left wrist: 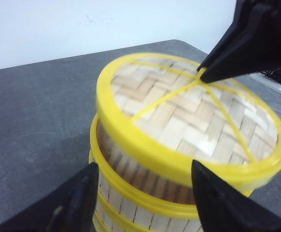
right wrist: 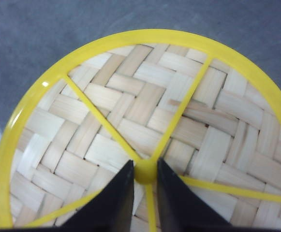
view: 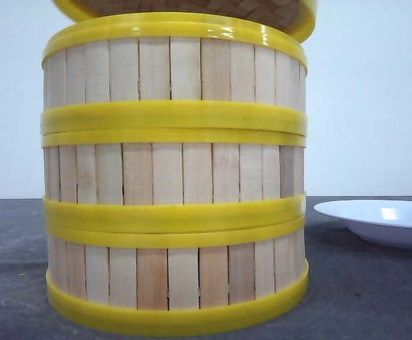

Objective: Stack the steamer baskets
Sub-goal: 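Lower the lid onto the top basket and open the right gripper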

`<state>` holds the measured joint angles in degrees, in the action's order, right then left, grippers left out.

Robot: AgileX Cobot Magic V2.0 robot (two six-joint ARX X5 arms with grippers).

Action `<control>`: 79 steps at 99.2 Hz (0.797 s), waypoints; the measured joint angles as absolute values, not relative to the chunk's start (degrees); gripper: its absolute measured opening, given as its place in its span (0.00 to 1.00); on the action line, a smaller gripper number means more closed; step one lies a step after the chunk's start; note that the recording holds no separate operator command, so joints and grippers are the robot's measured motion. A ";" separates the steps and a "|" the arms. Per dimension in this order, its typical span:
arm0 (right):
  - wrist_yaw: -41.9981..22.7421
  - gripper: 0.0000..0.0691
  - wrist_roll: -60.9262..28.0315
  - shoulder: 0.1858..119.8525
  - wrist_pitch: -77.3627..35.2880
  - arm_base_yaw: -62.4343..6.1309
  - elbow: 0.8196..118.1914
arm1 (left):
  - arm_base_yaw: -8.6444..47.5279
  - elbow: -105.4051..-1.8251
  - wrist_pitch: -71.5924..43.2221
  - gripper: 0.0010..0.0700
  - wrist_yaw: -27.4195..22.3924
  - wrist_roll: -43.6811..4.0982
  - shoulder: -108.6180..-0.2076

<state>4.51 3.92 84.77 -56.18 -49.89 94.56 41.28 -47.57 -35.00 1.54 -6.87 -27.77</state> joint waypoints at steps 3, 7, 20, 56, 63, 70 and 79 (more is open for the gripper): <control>4.51 0.07 3.79 85.17 -56.18 -49.89 94.56 | 41.28 -47.57 -35.00 0.50 1.54 -6.87 -27.77; 4.51 0.07 3.55 85.69 -56.16 -49.89 94.56 | 41.28 -47.57 -35.03 0.50 1.54 -6.87 -27.77; 4.03 0.07 3.18 86.74 -56.18 -49.87 94.56 | 41.28 -47.57 -35.16 0.50 1.54 -6.87 -27.77; 2.98 0.07 3.01 88.36 -56.38 -49.95 94.56 | 41.28 -47.57 -35.42 0.50 1.54 -6.87 -27.77; 3.01 0.07 3.01 88.75 -56.69 -50.13 94.56 | 41.28 -47.57 -35.42 0.50 1.54 -6.87 -27.77; 3.03 0.07 3.01 88.79 -57.19 -50.24 94.56 | 41.28 -47.57 -35.53 0.50 1.54 -6.85 -27.77; 3.05 0.07 3.01 88.79 -57.52 -50.26 94.56 | 41.28 -47.57 -35.57 0.50 1.54 -6.85 -27.77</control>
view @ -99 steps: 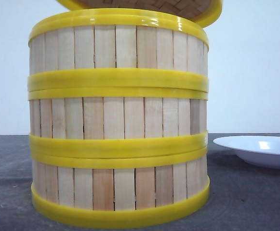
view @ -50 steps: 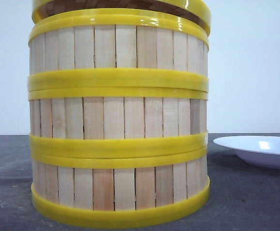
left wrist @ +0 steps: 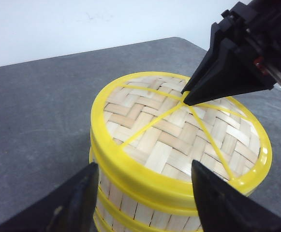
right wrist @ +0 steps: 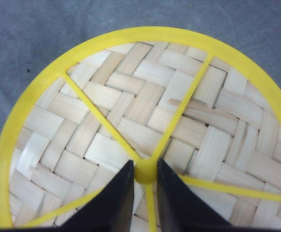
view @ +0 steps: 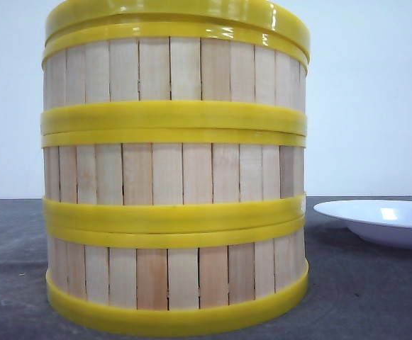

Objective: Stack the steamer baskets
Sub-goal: 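Lower the lid onto the top basket and open the right gripper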

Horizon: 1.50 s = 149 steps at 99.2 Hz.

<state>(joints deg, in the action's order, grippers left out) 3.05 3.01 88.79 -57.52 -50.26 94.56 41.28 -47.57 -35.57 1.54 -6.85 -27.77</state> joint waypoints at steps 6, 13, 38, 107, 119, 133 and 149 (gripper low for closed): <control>3.05 0.07 3.01 88.79 -57.63 -50.24 94.56 | 41.28 -47.57 -35.59 0.50 1.54 -6.85 -27.77; 3.05 0.07 3.01 88.79 -57.63 -50.26 94.56 | 41.28 -47.57 -35.59 0.50 1.54 -6.85 -27.77; 3.44 0.07 2.98 88.79 -56.73 -50.24 94.56 | 41.28 -47.57 -35.59 0.50 1.54 -6.85 -27.77; 2.90 0.07 2.76 89.69 -56.53 -50.96 94.63 | 41.28 -47.57 -35.73 0.50 1.54 -6.85 -27.77; 2.85 0.07 2.79 89.69 -56.60 -50.96 94.67 | 41.28 -47.57 -35.73 0.50 1.54 -6.85 -27.77; 2.76 0.20 2.79 89.69 -56.82 -50.96 94.67 | 41.28 -47.57 -35.75 0.50 1.54 -6.85 -27.77; 2.76 0.40 2.79 89.69 -56.29 -50.94 94.67 | 41.28 -47.57 -35.92 0.50 1.54 -6.85 -27.77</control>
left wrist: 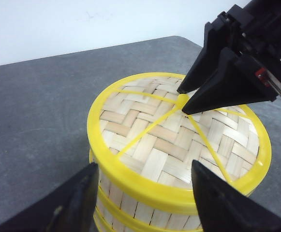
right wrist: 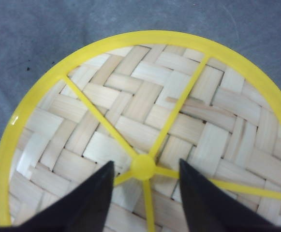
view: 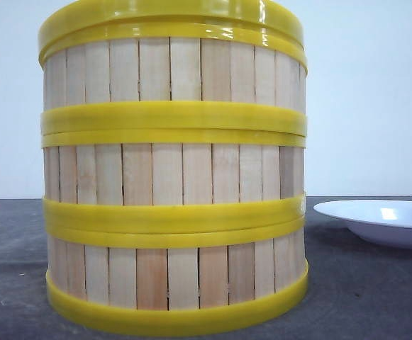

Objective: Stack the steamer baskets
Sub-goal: 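Lower the lid onto the top basket and open the right gripper, then raise the right gripper away from the lid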

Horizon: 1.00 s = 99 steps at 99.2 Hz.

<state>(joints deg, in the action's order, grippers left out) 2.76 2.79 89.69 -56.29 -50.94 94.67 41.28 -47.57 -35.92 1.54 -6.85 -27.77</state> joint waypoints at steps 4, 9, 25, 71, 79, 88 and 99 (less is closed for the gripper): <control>2.70 0.42 2.79 89.67 -55.92 -50.94 94.67 | 41.28 -47.57 -36.21 0.50 1.54 -6.85 -27.77; 1.87 0.42 2.79 89.60 -55.27 -50.94 94.67 | 41.28 -47.57 -36.71 0.50 1.54 -6.87 -27.77; -0.23 0.43 2.76 86.96 -52.77 -50.94 94.67 | 41.28 -47.57 -37.28 0.50 1.54 -6.85 -27.77; -13.08 0.43 0.38 68.12 -48.62 -50.94 94.67 | 41.28 -47.57 -33.98 0.50 1.54 -6.85 -27.77; -15.99 0.43 0.19 64.75 -48.60 -50.94 94.67 | 41.28 -47.57 -33.36 0.50 1.54 -6.85 -27.77; -18.15 0.43 0.16 61.41 -48.47 -50.94 94.37 | 41.28 -47.57 -32.40 0.50 1.54 -6.85 -27.77; -19.51 0.43 0.16 56.80 -48.36 -50.94 91.26 | 41.28 -47.57 -31.53 0.50 1.56 -6.79 -27.77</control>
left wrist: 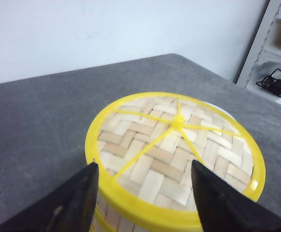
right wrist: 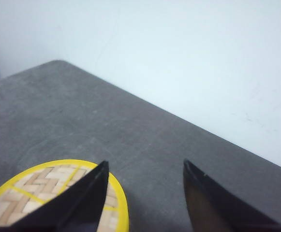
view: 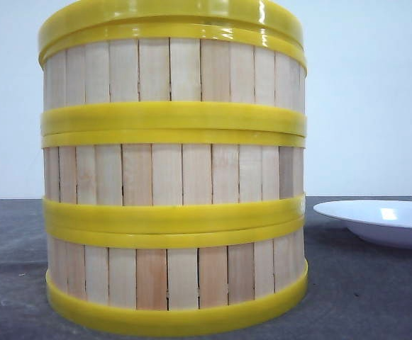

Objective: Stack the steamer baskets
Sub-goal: 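Raise the right gripper away from the lid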

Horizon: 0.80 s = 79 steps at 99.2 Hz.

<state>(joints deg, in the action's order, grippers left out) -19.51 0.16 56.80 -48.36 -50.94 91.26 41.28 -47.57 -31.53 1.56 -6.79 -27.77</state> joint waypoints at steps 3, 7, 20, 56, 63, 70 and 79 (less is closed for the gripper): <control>-19.90 0.43 0.19 55.46 -48.25 -50.94 89.86 | 41.28 -47.57 -31.46 0.50 1.56 -6.59 -27.77; -20.67 0.43 0.23 53.65 -48.07 -50.94 87.61 | 41.28 -47.57 -31.51 0.50 1.58 -6.20 -27.77; -21.30 0.43 1.65 46.83 -46.04 -50.96 77.47 | 41.28 -47.44 -31.29 0.50 1.58 -4.80 -27.44; -22.74 0.43 7.64 30.26 -42.85 -50.96 52.29 | 41.28 -37.67 -29.74 0.50 1.65 -4.05 -22.00; -22.74 0.43 8.49 29.15 -43.00 -50.94 50.11 | 41.28 -37.15 -30.13 0.50 1.65 -4.14 -22.00; -22.76 0.43 9.10 28.95 -43.00 -50.94 49.60 | 41.28 -37.15 -29.98 0.50 1.65 -4.43 -22.06; -22.74 0.43 9.45 28.95 -42.11 -50.94 49.60 | 41.28 -37.15 -29.41 0.50 1.67 -4.73 -22.02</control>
<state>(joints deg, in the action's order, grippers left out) -22.74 9.45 28.95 -42.11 -50.94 49.60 41.28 -37.15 -29.41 1.67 -4.73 -22.02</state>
